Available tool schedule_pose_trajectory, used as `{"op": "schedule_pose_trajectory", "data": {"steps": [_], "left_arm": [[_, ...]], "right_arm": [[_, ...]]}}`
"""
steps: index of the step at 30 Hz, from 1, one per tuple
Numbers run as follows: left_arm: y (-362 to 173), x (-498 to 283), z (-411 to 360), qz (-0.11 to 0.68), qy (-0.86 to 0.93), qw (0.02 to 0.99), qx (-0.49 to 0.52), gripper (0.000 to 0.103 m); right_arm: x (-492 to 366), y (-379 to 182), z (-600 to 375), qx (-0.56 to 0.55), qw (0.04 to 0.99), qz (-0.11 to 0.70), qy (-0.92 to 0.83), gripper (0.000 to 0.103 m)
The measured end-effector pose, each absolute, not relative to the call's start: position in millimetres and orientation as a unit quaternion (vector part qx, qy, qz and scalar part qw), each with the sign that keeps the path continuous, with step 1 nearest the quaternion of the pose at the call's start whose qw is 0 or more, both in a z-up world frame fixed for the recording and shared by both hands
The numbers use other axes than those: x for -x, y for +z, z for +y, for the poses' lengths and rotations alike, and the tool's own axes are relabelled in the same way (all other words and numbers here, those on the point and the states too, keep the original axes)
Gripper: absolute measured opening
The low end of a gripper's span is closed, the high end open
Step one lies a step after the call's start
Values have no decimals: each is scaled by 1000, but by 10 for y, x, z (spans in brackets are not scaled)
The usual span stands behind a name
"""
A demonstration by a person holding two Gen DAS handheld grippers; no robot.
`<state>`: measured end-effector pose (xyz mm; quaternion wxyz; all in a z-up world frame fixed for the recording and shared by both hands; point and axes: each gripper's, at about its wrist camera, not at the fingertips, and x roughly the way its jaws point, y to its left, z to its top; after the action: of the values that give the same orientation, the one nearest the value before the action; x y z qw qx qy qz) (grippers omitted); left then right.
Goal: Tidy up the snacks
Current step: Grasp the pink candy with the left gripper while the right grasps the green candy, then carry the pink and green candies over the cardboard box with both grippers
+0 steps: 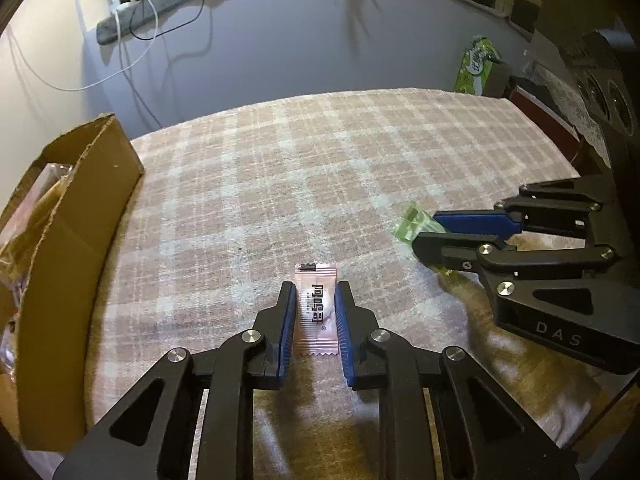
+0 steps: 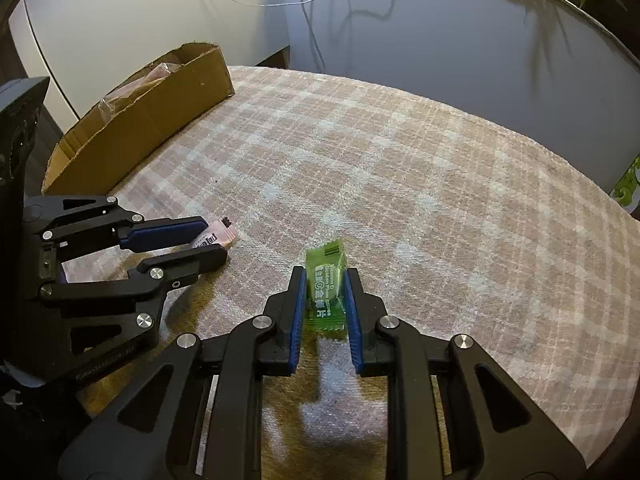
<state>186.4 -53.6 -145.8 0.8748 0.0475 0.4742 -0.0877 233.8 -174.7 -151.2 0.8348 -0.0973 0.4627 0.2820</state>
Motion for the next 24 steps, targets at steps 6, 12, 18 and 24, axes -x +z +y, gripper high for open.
{"op": "schedule_pose_trajectory", "data": {"steps": [6, 12, 18, 24], "left_arm": [[-1421, -1801, -410, 471, -80, 878, -30, 18], [-1368, -1749, -325, 466, -76, 881, -20, 18], [-1329, -1716, -318, 460, -77, 884, -18, 18], [-1319, -1700, -294, 459, -79, 885, -12, 18]], "right_arm": [[-2307, -1469, -1806, 82, 839, 460, 281, 12], [-2283, -1467, -1781, 89, 838, 459, 281, 11], [-2266, -1481, -1762, 93, 835, 460, 288, 11], [-2233, -1525, -1623, 140, 827, 463, 286, 24]]}}
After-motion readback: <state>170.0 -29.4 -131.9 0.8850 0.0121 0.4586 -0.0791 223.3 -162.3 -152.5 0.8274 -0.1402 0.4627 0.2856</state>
